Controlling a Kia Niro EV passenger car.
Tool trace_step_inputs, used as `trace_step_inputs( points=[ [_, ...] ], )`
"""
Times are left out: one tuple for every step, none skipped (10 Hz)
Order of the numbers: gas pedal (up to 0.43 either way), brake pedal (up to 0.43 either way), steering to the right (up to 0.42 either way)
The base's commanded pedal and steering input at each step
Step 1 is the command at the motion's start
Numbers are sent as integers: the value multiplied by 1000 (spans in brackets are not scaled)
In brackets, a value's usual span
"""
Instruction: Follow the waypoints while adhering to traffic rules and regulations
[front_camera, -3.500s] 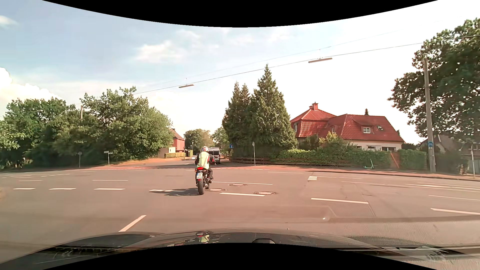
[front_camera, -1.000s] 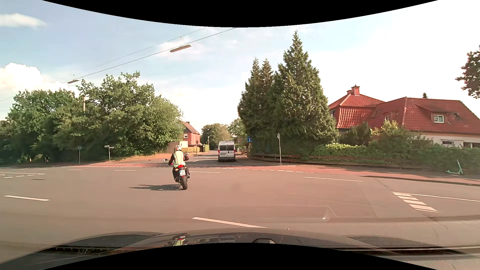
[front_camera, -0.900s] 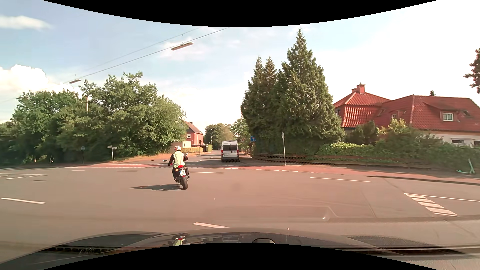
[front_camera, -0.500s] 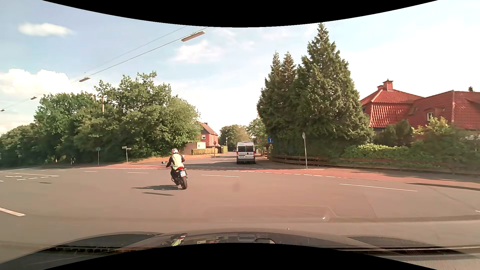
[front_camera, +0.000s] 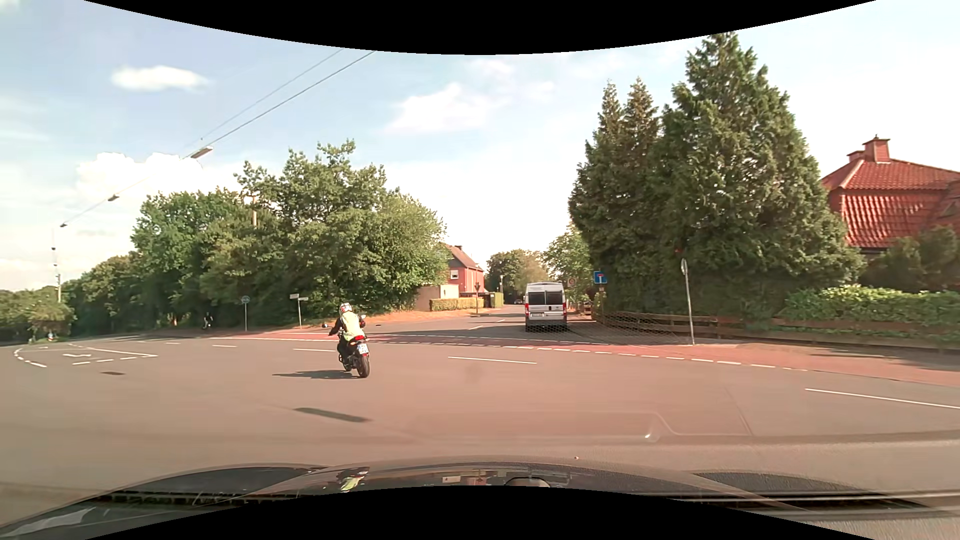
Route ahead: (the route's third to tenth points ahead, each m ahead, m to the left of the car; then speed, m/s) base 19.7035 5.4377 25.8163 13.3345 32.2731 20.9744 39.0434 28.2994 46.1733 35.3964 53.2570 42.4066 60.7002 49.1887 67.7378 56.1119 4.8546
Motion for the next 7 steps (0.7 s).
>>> trace_step_inputs(
  points=[
    [228,0,-236],
    [268,0,-235],
    [280,0,-234],
    [280,0,-233],
    [280,0,-228],
    [280,0,-220],
    [280,0,-211]
  ],
)
